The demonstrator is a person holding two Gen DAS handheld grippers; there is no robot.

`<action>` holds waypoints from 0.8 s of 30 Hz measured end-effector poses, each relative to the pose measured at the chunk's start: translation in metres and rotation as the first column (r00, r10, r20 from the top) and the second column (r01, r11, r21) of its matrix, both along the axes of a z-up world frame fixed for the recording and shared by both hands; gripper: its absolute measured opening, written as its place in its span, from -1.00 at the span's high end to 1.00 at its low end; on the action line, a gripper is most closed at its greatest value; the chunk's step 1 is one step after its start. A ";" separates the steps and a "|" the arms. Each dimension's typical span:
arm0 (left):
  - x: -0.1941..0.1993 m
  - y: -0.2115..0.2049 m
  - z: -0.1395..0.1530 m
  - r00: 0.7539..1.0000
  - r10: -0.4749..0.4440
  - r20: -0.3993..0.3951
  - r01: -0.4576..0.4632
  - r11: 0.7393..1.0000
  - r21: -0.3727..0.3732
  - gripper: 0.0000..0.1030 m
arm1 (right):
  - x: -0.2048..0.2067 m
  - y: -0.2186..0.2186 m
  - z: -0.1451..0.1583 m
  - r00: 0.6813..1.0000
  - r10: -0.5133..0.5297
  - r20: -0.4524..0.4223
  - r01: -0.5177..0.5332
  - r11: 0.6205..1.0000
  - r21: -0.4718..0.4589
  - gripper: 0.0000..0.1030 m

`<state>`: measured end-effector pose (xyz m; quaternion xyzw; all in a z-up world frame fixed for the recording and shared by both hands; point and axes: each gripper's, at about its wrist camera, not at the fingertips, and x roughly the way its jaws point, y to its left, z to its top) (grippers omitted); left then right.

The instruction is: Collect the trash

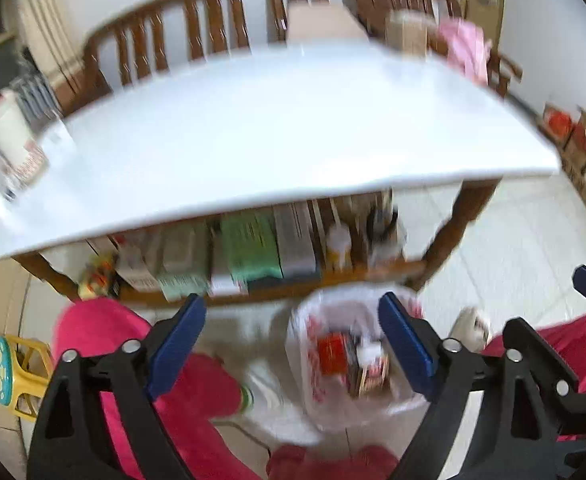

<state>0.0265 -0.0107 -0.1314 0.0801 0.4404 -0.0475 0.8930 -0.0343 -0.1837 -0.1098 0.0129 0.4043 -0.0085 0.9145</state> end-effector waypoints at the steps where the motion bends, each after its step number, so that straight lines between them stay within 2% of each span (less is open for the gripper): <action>1: -0.005 0.001 0.016 0.999 0.008 0.046 -0.007 1.000 -0.008 -0.77 | -0.004 0.001 0.009 1.000 -0.004 0.026 0.004 1.000 -0.002 -0.80; 5: -0.024 0.004 0.066 0.983 0.020 0.182 -0.018 1.000 -0.012 -0.82 | -0.026 0.001 0.057 0.987 -0.028 0.159 0.032 0.999 -0.026 -0.85; 11: -0.052 0.006 0.120 0.946 0.033 0.323 -0.028 0.999 -0.018 -0.84 | -0.054 0.006 0.102 0.959 -0.038 0.282 0.050 0.998 -0.036 -0.87; 15: -0.070 0.012 0.139 0.928 0.059 0.368 -0.043 0.998 -0.052 -0.84 | -0.070 0.010 0.124 0.944 -0.039 0.329 0.055 0.998 -0.038 -0.87; 21: -0.078 0.015 0.155 0.939 0.035 0.342 -0.005 0.996 -0.091 -0.84 | -0.088 0.014 0.139 0.931 -0.044 0.362 0.065 0.997 -0.047 -0.87; 24: -0.086 0.015 0.160 0.929 0.045 0.366 -0.011 0.996 -0.094 -0.84 | -0.094 0.016 0.144 0.924 -0.047 0.379 0.074 0.996 -0.057 -0.87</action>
